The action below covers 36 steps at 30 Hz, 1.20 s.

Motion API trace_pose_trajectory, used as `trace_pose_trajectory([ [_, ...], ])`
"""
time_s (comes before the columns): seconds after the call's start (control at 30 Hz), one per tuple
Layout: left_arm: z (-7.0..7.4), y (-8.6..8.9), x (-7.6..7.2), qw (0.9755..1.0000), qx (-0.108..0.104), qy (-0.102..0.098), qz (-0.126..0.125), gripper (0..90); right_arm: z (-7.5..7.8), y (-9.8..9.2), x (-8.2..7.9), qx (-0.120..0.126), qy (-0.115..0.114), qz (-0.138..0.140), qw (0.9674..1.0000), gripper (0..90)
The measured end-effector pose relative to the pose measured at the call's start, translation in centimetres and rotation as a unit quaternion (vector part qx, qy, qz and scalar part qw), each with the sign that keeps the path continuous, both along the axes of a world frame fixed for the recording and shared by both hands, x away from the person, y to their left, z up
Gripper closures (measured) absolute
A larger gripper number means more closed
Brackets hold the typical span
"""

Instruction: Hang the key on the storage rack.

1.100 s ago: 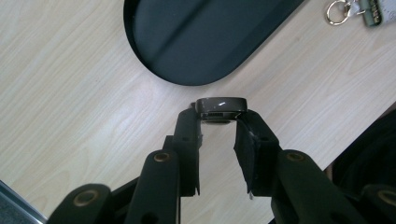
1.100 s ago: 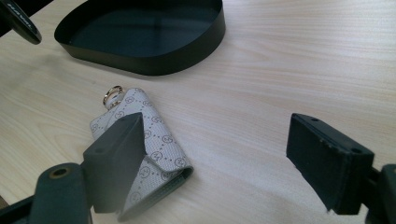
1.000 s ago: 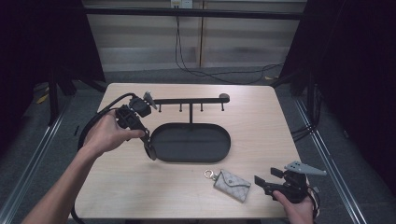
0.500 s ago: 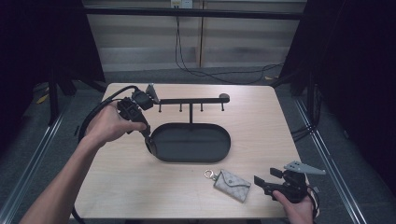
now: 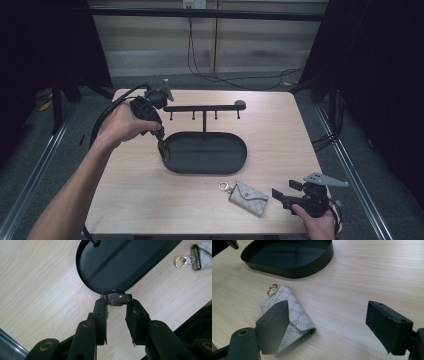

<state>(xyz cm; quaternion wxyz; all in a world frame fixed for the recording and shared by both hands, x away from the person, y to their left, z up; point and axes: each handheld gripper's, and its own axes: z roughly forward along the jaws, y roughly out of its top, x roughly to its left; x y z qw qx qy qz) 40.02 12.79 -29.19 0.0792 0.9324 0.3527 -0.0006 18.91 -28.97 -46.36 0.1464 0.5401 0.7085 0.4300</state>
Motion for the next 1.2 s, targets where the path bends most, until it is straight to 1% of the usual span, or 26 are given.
trace_pose_trajectory([
  [0.23,-0.3,-0.2,1.0,0.9998,0.003,0.005,0.018,70.7,0.0,0.0,0.0,-0.001,0.001,0.001,1.0,18.9],
  [0.3,-0.4,-0.3,1.3,0.9998,0.0,0.008,0.02,70.8,0.0,0.0,0.0,-0.001,0.002,0.002,1.0,18.9],
  [0.37,-0.5,-0.4,1.6,0.9996,0.001,0.008,0.027,70.7,0.0,0.0,0.0,-0.003,0.003,0.002,1.0,18.9],
  [0.43,-0.6,-0.5,1.9,0.9996,0.002,0.011,0.026,70.7,0.0,0.0,0.1,-0.003,0.003,0.002,1.0,18.9],
  [0.5,-0.8,-0.6,2.1,0.9995,0.004,0.012,0.03,70.7,-0.1,0.0,0.1,-0.003,0.004,0.003,1.0,18.9],
  [0.57,-1.0,-0.7,2.4,0.9995,0.004,0.015,0.027,70.7,-0.1,0.1,0.1,-0.004,0.004,0.003,1.0,18.9],
  [0.6,-1.0,-0.8,2.5,0.9994,0.006,0.014,0.032,70.8,-0.1,0.1,0.1,-0.004,0.004,0.003,1.0,18.9],
  [0.63,-1.1,-0.9,2.6,0.9994,0.005,0.016,0.032,70.8,-0.1,0.1,0.1,-0.004,0.004,0.003,1.0,18.9],
  [0.67,-1.1,-1.0,2.7,0.9993,0.006,0.014,0.033,70.7,-0.1,0.0,0.1,-0.004,0.004,0.003,1.0,18.9],
  [0.7,-1.1,-1.1,2.8,0.9991,0.001,0.019,0.038,70.7,-0.1,0.0,0.1,-0.004,0.005,0.003,1.0,18.9],
  [0.73,-0.9,-1.1,3.0,0.9994,0.004,0.017,0.031,70.7,-0.1,0.1,0.1,-0.003,0.007,0.003,1.0,18.9],
  [0.77,-0.8,-1.2,3.1,0.9992,0.002,0.014,0.039,70.7,-0.1,0.1,0.1,-0.003,0.007,0.003,1.0,18.9],
  [0.8,-0.7,-1.2,3.2,0.9992,0.001,0.017,0.037,70.8,-0.1,0.1,0.1,-0.004,0.007,0.003,1.0,18.9],
  [0.83,-0.6,-1.3,3.3,0.9991,0.002,0.015,0.039,70.8,-0.1,0.1,0.1,-0.003,0.007,0.003,1.0,18.9],
  [0.87,-0.5,-1.4,3.4,0.9987,0.0,0.016,0.048,70.7,-0.1,0.1,0.1,-0.003,0.007,0.003,1.0,18.9],
  [0.9,-0.4,-1.4,3.6,0.9988,0.004,0.015,0.046,70.8,-0.1,0.1,0.1,-0.003,0.007,0.003,1.0,18.9],
  [0.97,-0.3,-1.6,3.7,0.9987,0.004,0.015,0.049,70.7,-0.1,0.0,0.1,-0.003,0.008,0.005,1.0,18.8],
  [1.0,-0.3,-1.8,3.8,0.9985,0.0,0.018,0.051,70.7,-0.1,0.0,0.1,-0.003,0.007,0.004,1.0,18.8],
  [1.1,-0.5,-2.2,4.1,0.9985,0.006,0.02,0.05,70.7,-0.1,0.0,0.1,-0.003,0.007,0.004,1.0,18.8],
  [1.13,-0.7,-2.3,4.2,0.9983,0.001,0.025,0.053,70.7,-0.1,0.0,0.1,-0.002,0.008,0.005,1.0,18.8],
  [1.17,-0.7,-2.3,4.4,0.9987,0.008,0.025,0.044,70.7,-0.1,0.0,0.1,-0.002,0.008,0.005,1.0,18.8],
  [1.2,-0.9,-2.5,4.4,0.9981,0.006,0.023,0.058,70.7,-0.1,0.0,0.1,-0.002,0.008,0.005,1.0,18.8],
])
